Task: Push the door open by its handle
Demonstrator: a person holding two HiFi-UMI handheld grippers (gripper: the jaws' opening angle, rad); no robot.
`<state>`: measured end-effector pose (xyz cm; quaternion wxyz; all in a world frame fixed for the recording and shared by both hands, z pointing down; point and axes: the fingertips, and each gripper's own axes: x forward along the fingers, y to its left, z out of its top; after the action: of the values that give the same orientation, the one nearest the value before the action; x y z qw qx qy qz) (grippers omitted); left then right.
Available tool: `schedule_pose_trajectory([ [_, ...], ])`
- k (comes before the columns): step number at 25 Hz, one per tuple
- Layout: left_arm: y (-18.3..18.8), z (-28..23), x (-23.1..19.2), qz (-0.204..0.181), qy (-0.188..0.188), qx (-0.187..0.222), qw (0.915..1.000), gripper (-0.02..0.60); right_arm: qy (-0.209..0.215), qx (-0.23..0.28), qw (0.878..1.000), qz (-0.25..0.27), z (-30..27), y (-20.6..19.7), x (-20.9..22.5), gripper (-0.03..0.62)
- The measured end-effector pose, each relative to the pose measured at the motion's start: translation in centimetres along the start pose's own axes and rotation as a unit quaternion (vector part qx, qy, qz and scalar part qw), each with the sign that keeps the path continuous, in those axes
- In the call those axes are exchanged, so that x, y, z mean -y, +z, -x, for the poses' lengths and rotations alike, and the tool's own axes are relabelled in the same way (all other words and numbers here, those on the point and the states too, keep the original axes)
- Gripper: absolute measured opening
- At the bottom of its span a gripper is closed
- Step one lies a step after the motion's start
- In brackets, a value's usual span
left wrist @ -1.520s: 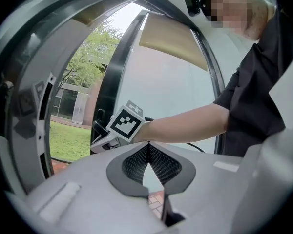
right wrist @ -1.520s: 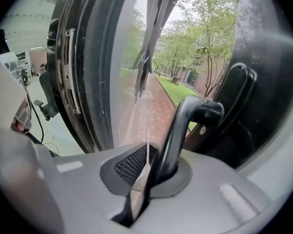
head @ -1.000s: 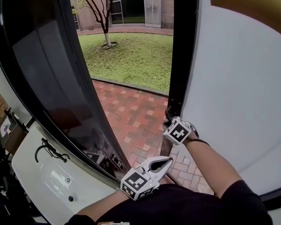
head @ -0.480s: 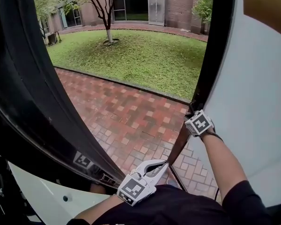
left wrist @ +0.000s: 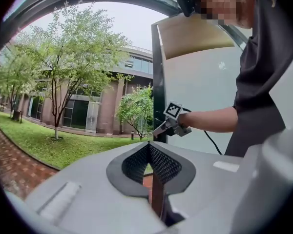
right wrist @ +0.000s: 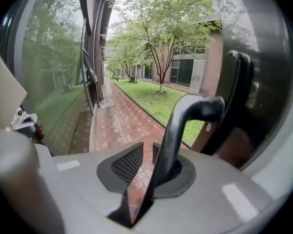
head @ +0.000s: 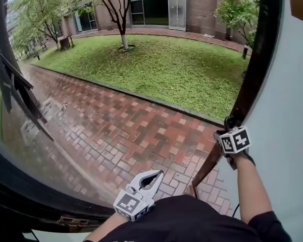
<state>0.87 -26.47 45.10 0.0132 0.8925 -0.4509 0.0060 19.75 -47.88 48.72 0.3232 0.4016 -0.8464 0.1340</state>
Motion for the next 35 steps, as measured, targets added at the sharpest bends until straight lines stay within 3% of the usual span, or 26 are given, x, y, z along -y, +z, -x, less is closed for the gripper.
schedule_pose_trajectory([
  [5,-0.7,-9.6,-1.7,0.035,-0.021,0.003,0.9992,0.000,-0.016,-0.058,0.998,0.012,1.7,-2.0,5.9,0.150],
  [9,-0.3,-16.2,-3.0,0.037,-0.054,-0.004,0.9979,0.000,-0.017,-0.044,0.998,-0.035,3.1,-2.3,10.3,0.154],
  [13,-1.0,-20.6,-5.6,0.046,-0.085,-0.009,0.9953,0.000,-0.044,-0.063,0.996,-0.035,3.2,-3.6,13.1,0.156],
  [15,-1.3,-22.1,-7.4,0.054,-0.103,-0.005,0.9932,0.000,-0.077,-0.057,0.995,-0.027,3.6,-3.6,14.3,0.156],
  [19,-1.8,-24.9,-11.7,0.048,-0.143,-0.010,0.9885,0.000,-0.184,-0.032,0.982,-0.012,5.2,-2.9,18.0,0.155],
  [22,-1.3,-25.3,-15.3,0.041,-0.154,-0.016,0.9871,0.000,-0.259,-0.026,0.966,0.002,7.9,-2.3,18.2,0.155],
  [25,-0.7,-25.8,-17.6,0.044,-0.160,-0.009,0.9862,0.000,-0.325,0.023,0.943,0.066,12.8,1.5,15.5,0.155],
  [26,-0.8,-26.0,-18.0,0.045,-0.163,-0.010,0.9855,0.000,-0.314,0.064,0.943,0.094,13.7,3.4,13.5,0.155],
  [27,-1.0,-26.2,-18.3,0.046,-0.167,-0.012,0.9848,0.000,-0.272,0.118,0.948,0.113,13.8,5.5,10.8,0.155],
  [29,-1.4,-26.7,-18.8,0.050,-0.172,-0.016,0.9836,0.000,-0.120,0.227,0.961,0.103,11.7,8.4,4.9,0.153],
  [31,-1.6,-27.2,-19.2,0.053,-0.177,-0.019,0.9826,0.000,0.017,0.290,0.955,0.062,7.7,8.8,1.3,0.153],
  [33,-1.8,-27.4,-19.2,0.053,-0.184,-0.020,0.9813,0.000,0.073,0.311,0.947,0.015,2.8,7.3,0.8,0.153],
  [35,-2.2,-27.7,-19.4,0.058,-0.188,-0.021,0.9802,0.000,0.084,0.310,0.947,-0.027,-2.1,5.3,1.7,0.151],
])
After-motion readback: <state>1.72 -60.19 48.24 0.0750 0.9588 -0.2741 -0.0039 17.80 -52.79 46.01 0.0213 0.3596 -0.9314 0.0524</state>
